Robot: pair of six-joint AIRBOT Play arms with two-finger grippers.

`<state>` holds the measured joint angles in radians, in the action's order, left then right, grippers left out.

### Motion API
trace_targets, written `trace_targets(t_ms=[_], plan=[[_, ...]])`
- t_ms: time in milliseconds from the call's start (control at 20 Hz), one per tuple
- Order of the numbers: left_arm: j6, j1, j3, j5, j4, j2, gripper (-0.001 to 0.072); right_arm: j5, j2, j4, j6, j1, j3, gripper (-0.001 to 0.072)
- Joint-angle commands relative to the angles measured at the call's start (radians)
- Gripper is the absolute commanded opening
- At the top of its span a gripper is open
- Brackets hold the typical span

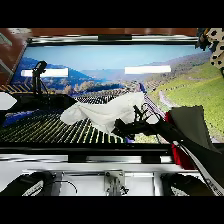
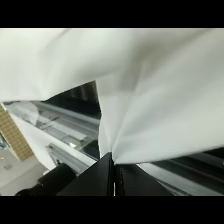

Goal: Fold the shirts.

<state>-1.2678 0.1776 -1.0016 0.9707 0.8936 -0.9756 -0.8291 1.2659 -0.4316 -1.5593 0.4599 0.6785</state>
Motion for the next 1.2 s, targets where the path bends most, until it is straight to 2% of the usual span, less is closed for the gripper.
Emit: trace_targets(t_ms=[0,150,300,450,600,750,850,950,1000,1150], plan=[[0.0,-0.044,-0.045,0.024,0.011,0.01,0.003,-0.046,-0.161,-0.029,0.103,-0.079,0.015,0.008],[0.005,-0.073,-0.237,0.104,0.01,0.028,0.003,-0.106,-0.351,-0.148,0.113,-0.266,0.163,0.008],[0.064,-0.063,-0.527,0.111,-0.035,0.056,0.003,-0.076,-0.485,-0.229,0.216,-0.433,0.454,0.008],[0.06,-0.065,-0.814,0.111,-0.034,0.07,0.003,-0.074,-0.538,-0.315,0.213,-0.526,0.772,0.008],[0.022,-0.065,-1.009,0.116,-0.034,0.086,0.003,-0.136,-0.543,-0.341,0.2,-0.538,0.99,0.008],[0.015,-0.065,-1.048,0.163,0.031,0.134,0.003,-0.271,-0.543,-0.351,0.173,-0.538,1.098,0.008],[-0.044,-0.065,-1.048,0.29,0.212,0.154,0.003,-0.383,-0.543,-0.394,0.156,-0.538,1.126,0.008],[-0.122,-0.065,-1.044,0.446,0.413,0.151,0.003,-0.515,-0.539,-0.521,0.111,-0.538,1.127,0.008],[-0.133,-0.065,-1.027,0.493,0.47,0.15,0.003,-0.579,-0.532,-0.578,0.089,-0.538,1.127,0.008],[-0.132,-0.065,-0.912,0.514,0.502,0.143,0.003,-0.71,-0.487,-0.652,0.052,-0.538,1.126,0.008]])
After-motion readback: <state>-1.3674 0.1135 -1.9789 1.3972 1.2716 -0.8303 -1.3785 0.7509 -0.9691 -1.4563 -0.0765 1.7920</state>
